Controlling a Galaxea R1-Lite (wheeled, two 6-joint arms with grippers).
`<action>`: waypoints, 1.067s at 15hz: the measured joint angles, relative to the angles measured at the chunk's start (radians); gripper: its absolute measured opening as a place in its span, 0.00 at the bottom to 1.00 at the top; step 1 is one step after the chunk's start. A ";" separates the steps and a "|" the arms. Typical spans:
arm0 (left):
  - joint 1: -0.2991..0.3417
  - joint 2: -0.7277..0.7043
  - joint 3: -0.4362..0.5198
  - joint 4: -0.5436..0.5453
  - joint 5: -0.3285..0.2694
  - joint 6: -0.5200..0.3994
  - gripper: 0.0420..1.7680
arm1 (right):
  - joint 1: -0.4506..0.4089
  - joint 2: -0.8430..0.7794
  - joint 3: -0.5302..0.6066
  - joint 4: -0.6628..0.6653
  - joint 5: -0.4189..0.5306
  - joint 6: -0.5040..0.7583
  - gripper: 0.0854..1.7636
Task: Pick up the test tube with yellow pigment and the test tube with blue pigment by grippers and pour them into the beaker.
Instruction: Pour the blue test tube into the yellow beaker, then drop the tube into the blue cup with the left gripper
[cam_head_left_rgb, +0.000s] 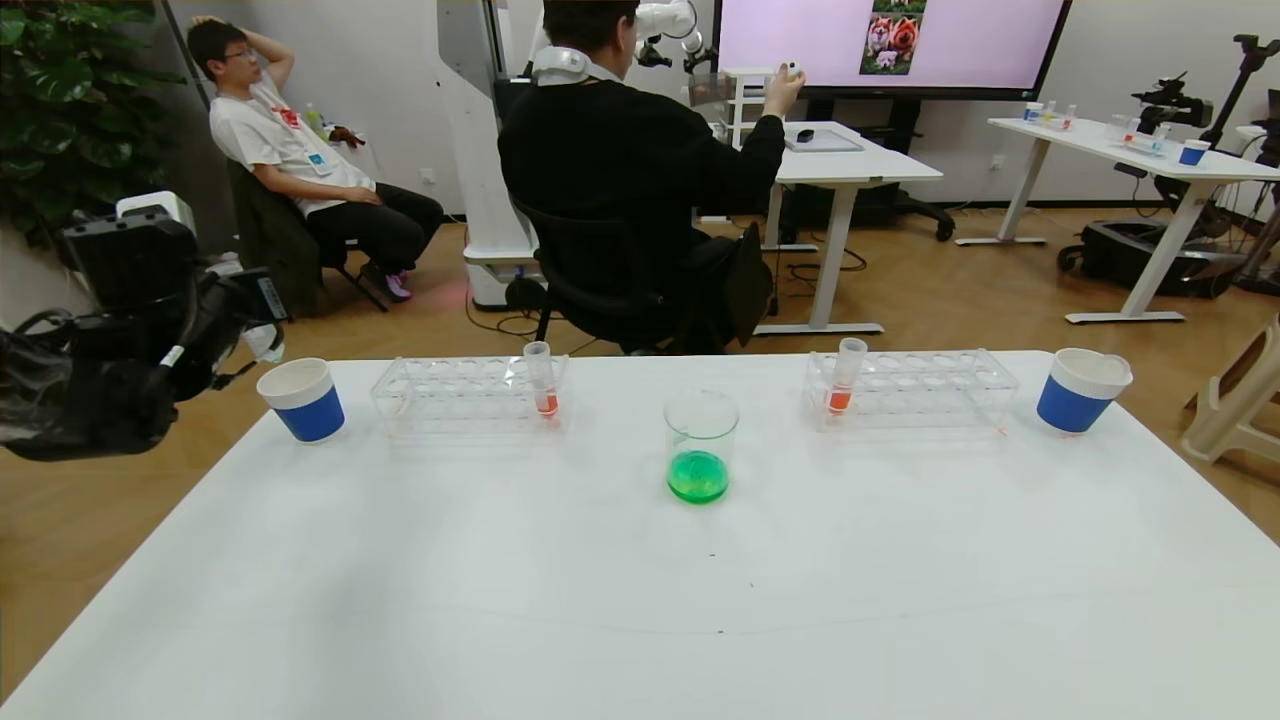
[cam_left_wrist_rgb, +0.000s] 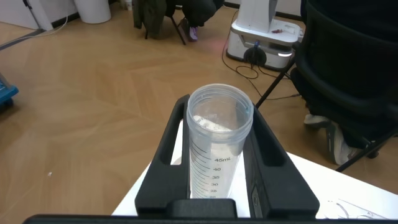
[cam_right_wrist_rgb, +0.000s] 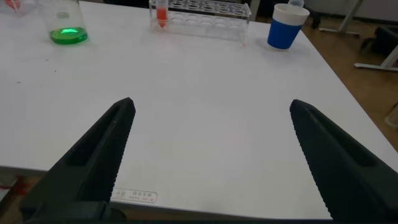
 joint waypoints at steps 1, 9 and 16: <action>0.000 0.010 -0.006 -0.011 0.000 0.001 0.26 | 0.000 0.000 0.000 0.000 0.000 0.000 0.98; 0.018 0.130 -0.025 -0.132 0.004 0.051 0.26 | 0.000 0.000 0.000 0.000 0.000 0.000 0.98; 0.044 0.229 -0.012 -0.180 0.001 0.047 0.26 | 0.000 0.000 0.000 0.000 0.000 0.000 0.98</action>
